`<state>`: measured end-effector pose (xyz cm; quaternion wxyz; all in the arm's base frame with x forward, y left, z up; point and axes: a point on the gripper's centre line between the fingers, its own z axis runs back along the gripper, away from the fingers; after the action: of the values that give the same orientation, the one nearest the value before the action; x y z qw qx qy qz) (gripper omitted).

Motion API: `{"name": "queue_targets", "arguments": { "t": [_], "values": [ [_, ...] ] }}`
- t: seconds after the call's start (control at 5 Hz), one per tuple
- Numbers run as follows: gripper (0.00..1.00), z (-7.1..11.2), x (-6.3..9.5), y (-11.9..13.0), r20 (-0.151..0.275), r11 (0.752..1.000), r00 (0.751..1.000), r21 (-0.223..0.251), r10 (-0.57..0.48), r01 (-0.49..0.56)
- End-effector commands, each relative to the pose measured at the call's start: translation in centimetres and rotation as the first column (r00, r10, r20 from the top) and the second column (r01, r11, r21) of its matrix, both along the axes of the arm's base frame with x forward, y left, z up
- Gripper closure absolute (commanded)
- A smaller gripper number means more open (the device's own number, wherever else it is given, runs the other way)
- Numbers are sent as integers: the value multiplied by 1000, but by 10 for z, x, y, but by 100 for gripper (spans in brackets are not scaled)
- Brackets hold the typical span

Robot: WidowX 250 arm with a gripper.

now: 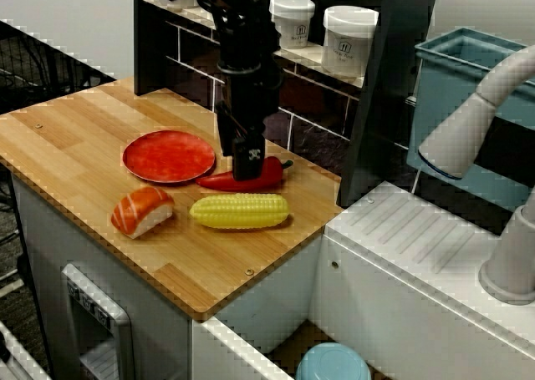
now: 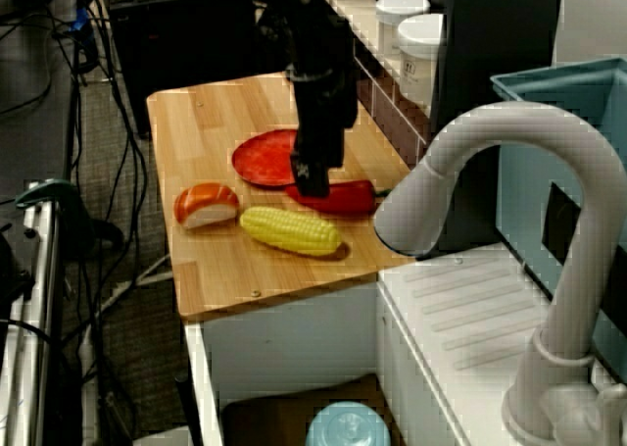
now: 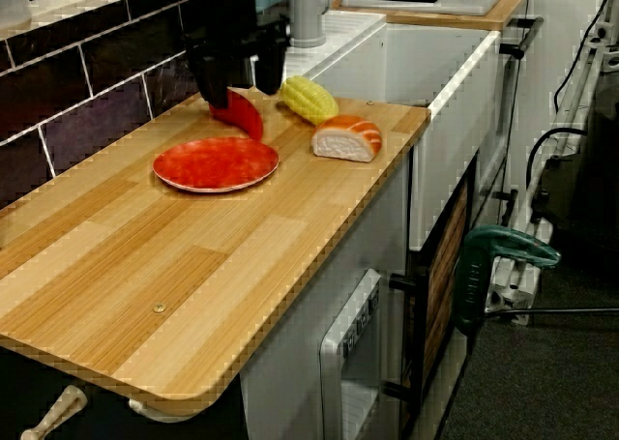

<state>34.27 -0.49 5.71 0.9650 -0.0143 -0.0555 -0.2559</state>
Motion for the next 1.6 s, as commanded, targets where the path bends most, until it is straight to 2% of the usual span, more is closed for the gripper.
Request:
{"name": "queue_targets", "arguments": {
  "t": [0.0, 0.2, 0.4, 0.6, 1.0, 1.2, 1.4],
  "values": [
    [0, 59, -13, 37, 106, 998, 993, -27, 52, -49],
    [0, 68, -31, 50, 104, 996, 991, -36, 85, -82],
    [0, 65, -52, 50, 80, 994, 990, -8, 112, -112],
    [0, 63, -75, 48, 84, 984, 981, 3, 176, -177],
    [0, 63, -106, 50, 91, 943, 939, -11, 333, -334],
    [0, 55, -117, 42, 102, 885, 879, -30, 466, -466],
    [0, 45, -122, 32, 95, 872, 867, -17, 489, -489]
  ]
}}
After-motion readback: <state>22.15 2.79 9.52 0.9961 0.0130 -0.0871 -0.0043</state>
